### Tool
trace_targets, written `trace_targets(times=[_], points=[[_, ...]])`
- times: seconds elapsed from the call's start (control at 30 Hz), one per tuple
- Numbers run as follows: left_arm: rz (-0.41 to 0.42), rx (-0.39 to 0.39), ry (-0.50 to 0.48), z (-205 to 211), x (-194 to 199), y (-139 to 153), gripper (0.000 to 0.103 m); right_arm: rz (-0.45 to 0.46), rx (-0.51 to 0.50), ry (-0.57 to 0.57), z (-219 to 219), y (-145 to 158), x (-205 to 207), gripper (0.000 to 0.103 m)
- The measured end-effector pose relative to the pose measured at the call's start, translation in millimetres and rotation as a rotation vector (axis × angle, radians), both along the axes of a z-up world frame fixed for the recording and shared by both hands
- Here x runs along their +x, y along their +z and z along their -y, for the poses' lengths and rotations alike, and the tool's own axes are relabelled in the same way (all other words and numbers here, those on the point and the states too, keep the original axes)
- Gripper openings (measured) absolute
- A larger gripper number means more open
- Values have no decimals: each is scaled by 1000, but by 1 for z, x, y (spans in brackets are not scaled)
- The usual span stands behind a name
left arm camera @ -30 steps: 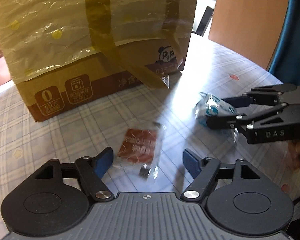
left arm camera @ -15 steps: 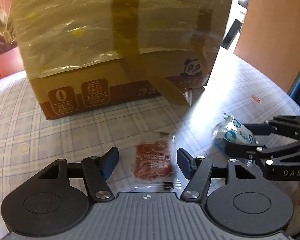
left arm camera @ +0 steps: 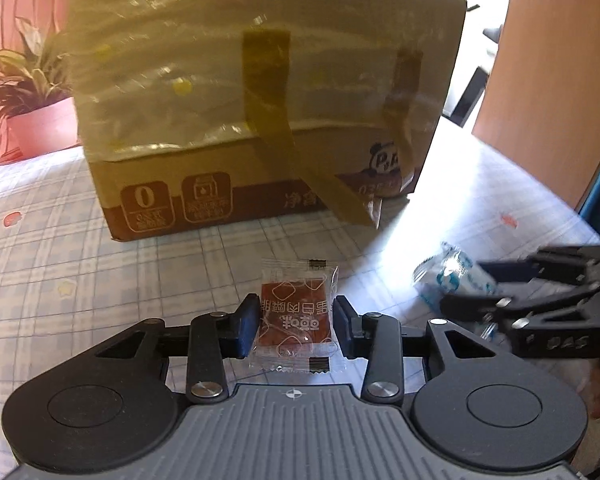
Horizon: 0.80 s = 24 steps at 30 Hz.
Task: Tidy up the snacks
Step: 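Lift the red sachet and blue-printed packet up over the box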
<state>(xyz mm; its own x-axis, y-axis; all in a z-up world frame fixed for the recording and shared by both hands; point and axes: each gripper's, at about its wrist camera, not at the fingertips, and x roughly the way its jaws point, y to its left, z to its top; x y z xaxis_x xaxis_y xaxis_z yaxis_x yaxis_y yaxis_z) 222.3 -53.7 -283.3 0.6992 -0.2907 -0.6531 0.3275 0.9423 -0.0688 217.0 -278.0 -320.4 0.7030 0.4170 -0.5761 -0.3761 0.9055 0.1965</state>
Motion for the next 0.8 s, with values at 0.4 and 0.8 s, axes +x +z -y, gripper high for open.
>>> trace_targets(times=[0.4,0.8], points=[[104,-65,75,-23,-16,43,42,57,41,-1,4,23,-6,51],[352,-132,11,-38,-12,154,42,314,134,18,15,123,-10,51]])
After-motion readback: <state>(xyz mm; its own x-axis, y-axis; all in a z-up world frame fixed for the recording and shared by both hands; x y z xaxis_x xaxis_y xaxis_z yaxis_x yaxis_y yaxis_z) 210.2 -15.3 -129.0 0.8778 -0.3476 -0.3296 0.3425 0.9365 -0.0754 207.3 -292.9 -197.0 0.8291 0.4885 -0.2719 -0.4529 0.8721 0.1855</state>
